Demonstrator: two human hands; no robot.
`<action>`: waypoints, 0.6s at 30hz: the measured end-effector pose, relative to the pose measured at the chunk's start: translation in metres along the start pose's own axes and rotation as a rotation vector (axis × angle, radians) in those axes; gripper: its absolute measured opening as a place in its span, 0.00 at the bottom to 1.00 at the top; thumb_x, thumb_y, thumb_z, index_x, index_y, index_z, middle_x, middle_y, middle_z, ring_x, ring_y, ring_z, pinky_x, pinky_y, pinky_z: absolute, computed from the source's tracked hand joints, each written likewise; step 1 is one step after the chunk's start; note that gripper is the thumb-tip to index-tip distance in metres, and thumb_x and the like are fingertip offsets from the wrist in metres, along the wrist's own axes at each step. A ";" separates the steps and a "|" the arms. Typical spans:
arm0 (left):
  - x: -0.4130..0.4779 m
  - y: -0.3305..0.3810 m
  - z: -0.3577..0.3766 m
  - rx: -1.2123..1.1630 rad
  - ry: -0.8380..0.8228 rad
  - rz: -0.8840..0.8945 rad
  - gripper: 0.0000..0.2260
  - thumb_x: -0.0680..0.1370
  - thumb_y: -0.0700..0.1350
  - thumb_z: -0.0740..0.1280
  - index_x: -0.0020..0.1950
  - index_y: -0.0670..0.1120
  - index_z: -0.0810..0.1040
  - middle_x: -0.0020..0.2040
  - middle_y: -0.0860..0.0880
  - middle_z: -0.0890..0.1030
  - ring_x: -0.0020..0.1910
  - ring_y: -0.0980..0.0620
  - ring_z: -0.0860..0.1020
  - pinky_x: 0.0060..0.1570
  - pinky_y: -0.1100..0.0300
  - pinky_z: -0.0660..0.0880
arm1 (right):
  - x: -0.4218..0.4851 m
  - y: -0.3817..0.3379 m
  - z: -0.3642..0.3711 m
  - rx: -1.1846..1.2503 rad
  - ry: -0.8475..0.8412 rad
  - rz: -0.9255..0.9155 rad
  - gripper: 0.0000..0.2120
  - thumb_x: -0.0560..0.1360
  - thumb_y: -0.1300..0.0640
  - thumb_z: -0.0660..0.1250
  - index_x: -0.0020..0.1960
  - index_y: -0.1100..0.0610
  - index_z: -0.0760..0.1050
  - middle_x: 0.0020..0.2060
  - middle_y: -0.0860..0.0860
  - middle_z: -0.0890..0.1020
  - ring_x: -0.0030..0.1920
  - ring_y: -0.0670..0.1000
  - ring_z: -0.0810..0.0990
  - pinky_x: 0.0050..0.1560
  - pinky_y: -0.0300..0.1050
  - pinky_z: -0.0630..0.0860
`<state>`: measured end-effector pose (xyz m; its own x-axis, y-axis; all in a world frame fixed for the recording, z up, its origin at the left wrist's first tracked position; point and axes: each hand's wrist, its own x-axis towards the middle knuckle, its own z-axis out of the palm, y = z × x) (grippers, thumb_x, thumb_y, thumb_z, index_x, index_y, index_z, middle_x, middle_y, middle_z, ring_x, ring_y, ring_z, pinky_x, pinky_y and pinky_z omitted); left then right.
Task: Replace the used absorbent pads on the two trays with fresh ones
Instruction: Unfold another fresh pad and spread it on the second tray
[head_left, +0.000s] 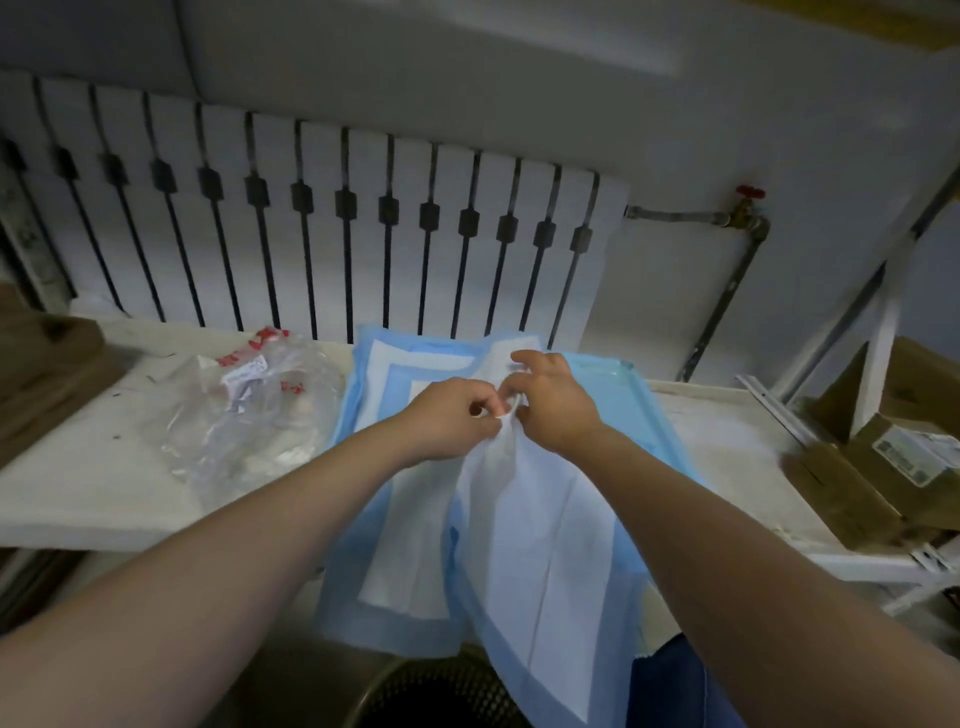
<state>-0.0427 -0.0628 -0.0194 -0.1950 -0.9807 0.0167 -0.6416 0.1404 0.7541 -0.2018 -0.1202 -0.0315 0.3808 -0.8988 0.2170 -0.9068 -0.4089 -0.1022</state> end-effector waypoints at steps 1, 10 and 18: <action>0.000 0.001 -0.004 -0.004 0.010 -0.025 0.04 0.76 0.45 0.66 0.43 0.52 0.79 0.47 0.53 0.80 0.47 0.53 0.77 0.50 0.58 0.75 | 0.002 -0.001 -0.003 -0.055 0.021 0.010 0.13 0.75 0.59 0.64 0.58 0.49 0.79 0.70 0.47 0.68 0.70 0.52 0.61 0.60 0.46 0.72; 0.026 0.021 -0.042 0.098 0.065 -0.289 0.06 0.73 0.44 0.65 0.47 0.45 0.80 0.43 0.47 0.79 0.42 0.47 0.78 0.41 0.60 0.73 | 0.018 0.002 -0.043 0.122 0.214 0.234 0.08 0.77 0.57 0.60 0.51 0.60 0.75 0.52 0.55 0.78 0.52 0.57 0.77 0.46 0.46 0.73; 0.078 0.062 -0.051 0.221 0.527 -0.164 0.10 0.80 0.46 0.61 0.50 0.54 0.83 0.45 0.50 0.82 0.46 0.46 0.77 0.50 0.55 0.68 | 0.031 0.040 -0.091 0.194 0.467 0.297 0.07 0.77 0.58 0.63 0.48 0.63 0.74 0.56 0.60 0.77 0.62 0.59 0.71 0.60 0.45 0.66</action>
<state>-0.0603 -0.1379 0.0619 0.2783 -0.9195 0.2775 -0.7825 -0.0495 0.6207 -0.2432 -0.1500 0.0594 -0.0447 -0.8327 0.5519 -0.8962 -0.2107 -0.3904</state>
